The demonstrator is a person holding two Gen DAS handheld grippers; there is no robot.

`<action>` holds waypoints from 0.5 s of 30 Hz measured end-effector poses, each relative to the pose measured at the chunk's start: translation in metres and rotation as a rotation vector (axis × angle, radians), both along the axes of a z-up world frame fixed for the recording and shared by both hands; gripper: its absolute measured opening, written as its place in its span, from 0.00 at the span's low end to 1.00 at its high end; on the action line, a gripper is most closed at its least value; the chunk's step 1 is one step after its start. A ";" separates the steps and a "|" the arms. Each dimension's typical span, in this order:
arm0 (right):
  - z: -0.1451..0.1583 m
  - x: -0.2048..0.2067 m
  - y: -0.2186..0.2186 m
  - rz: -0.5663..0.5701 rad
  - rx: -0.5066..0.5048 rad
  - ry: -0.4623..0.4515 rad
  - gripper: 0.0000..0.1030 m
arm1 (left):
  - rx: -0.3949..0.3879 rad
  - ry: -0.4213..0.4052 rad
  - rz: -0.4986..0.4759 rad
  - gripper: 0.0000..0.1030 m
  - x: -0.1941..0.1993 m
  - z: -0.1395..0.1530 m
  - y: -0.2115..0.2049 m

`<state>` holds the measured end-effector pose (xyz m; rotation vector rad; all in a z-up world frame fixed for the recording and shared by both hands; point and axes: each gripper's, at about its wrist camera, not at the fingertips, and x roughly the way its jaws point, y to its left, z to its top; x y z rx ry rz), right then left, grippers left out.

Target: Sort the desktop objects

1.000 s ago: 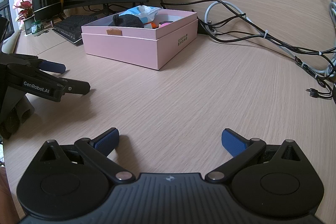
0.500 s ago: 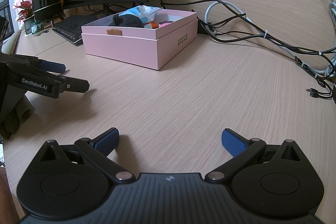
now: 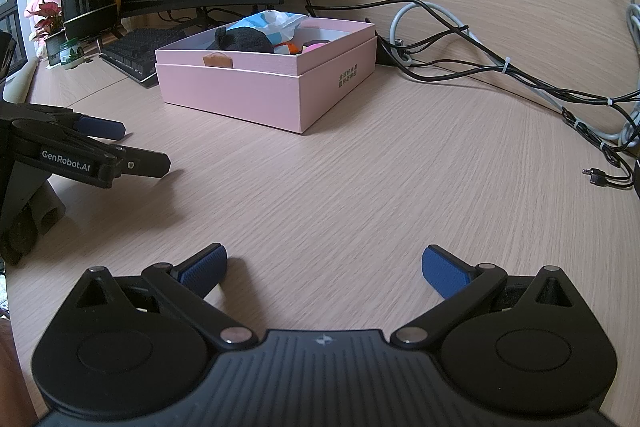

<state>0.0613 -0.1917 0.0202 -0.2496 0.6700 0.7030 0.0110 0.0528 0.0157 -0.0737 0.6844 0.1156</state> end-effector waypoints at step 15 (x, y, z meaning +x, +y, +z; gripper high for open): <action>0.000 0.000 0.000 0.000 0.000 0.000 1.00 | 0.008 0.005 -0.002 1.00 0.000 0.000 0.000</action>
